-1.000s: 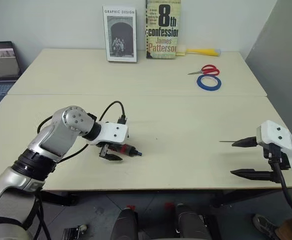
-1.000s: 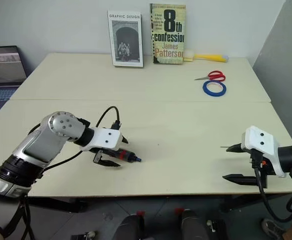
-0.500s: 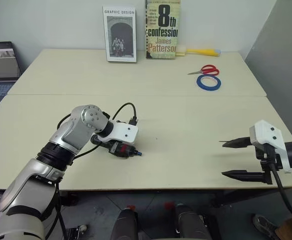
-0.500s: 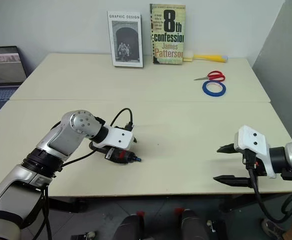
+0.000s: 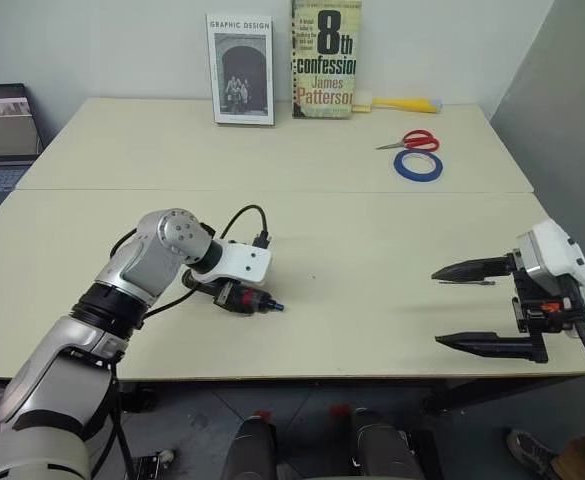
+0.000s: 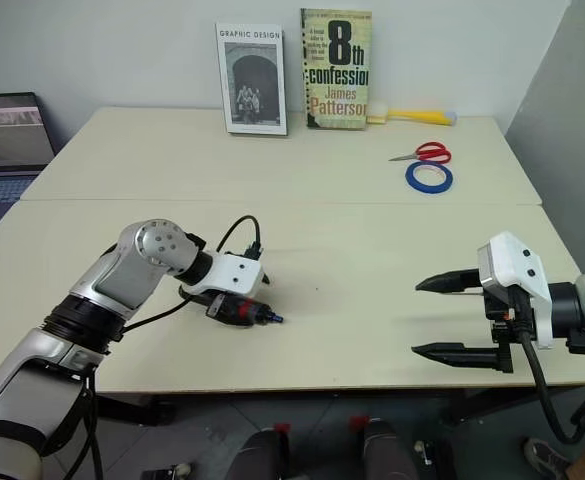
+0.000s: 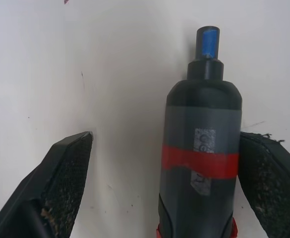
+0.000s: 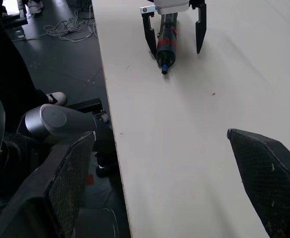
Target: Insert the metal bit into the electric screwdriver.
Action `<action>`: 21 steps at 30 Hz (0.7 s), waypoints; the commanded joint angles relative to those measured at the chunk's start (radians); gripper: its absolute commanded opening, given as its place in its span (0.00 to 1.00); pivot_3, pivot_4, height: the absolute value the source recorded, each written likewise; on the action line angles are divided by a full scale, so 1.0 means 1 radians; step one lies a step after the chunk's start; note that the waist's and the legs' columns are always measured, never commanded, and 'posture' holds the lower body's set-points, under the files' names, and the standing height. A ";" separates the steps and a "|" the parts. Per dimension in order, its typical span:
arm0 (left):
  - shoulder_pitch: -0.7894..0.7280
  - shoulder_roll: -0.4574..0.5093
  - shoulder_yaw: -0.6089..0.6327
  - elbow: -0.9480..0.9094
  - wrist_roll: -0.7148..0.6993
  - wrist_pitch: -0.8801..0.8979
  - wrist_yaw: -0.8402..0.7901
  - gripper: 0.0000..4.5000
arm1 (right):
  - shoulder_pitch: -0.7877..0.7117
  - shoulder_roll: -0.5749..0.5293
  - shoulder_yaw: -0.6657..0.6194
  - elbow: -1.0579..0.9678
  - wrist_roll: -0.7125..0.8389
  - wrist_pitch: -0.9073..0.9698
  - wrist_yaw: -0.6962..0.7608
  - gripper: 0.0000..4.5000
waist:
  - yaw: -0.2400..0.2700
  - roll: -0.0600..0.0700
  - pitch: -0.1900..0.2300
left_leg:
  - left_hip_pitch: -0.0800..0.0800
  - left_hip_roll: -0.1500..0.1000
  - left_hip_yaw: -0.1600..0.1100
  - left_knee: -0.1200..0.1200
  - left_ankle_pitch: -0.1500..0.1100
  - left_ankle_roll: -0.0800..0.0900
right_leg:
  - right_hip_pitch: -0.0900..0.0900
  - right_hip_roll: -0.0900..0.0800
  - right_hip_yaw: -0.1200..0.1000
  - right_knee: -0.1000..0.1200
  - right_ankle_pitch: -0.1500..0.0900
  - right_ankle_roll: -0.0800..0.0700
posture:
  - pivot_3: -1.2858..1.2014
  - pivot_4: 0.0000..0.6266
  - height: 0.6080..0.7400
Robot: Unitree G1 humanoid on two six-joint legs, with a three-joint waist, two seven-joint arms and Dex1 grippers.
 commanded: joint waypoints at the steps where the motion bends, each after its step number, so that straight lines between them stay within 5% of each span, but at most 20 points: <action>1: 0.006 0.025 0.020 -0.015 0.009 -0.004 -0.008 1.00 | -0.010 -0.006 -0.011 -0.014 0.008 -0.018 -0.006 0.99 | 0.000 0.000 0.000 | 0.000 0.000 0.000 0.000 0.000 0.000 | 0.000 0.000 0.000 0.000 0.000 0.000 | 0.52 0.24 1.00; 21: -0.016 -0.024 -0.025 -0.072 0.055 0.081 -0.083 1.00 | -0.011 -0.013 0.025 -0.012 0.004 -0.011 -0.026 0.99 | 0.000 0.000 0.000 | 0.000 0.000 0.000 0.000 0.000 0.000 | 0.000 0.000 0.000 0.000 0.000 0.000 | 0.52 0.24 1.00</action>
